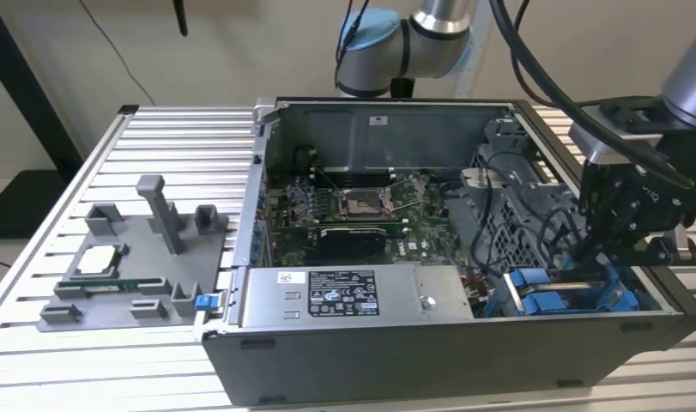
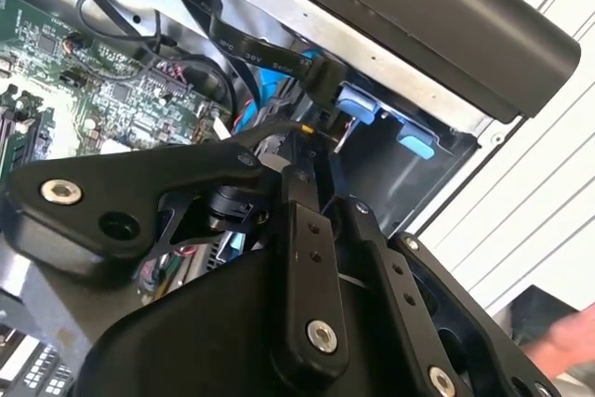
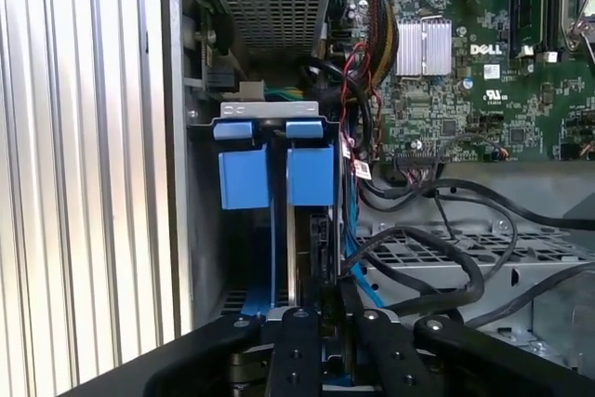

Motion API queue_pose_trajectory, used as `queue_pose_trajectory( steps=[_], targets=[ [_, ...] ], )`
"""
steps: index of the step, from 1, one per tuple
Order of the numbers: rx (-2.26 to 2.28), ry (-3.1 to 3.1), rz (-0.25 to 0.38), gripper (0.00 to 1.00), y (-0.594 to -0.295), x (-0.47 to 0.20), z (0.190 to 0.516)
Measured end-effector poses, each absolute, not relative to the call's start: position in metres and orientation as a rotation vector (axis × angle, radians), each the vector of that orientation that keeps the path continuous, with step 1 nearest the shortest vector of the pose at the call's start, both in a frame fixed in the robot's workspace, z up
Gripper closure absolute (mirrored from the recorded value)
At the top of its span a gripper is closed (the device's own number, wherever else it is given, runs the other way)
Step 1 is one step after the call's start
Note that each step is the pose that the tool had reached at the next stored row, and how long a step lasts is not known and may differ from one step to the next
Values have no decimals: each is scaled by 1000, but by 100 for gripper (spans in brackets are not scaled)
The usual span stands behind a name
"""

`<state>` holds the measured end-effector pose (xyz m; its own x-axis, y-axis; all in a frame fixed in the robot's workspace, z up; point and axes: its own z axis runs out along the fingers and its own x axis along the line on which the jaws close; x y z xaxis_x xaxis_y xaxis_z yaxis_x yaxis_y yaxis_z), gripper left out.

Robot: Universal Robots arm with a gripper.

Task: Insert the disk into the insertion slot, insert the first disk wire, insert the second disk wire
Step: 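Insert the second disk wire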

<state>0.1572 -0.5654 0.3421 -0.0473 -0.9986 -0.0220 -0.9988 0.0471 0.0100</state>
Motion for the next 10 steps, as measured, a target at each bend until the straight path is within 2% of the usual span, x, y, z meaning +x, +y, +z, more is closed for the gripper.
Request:
queue_pose_trajectory(
  steps=[10],
  targets=[
    [-2161,2265,31,100,-565,157,339]
  ],
)
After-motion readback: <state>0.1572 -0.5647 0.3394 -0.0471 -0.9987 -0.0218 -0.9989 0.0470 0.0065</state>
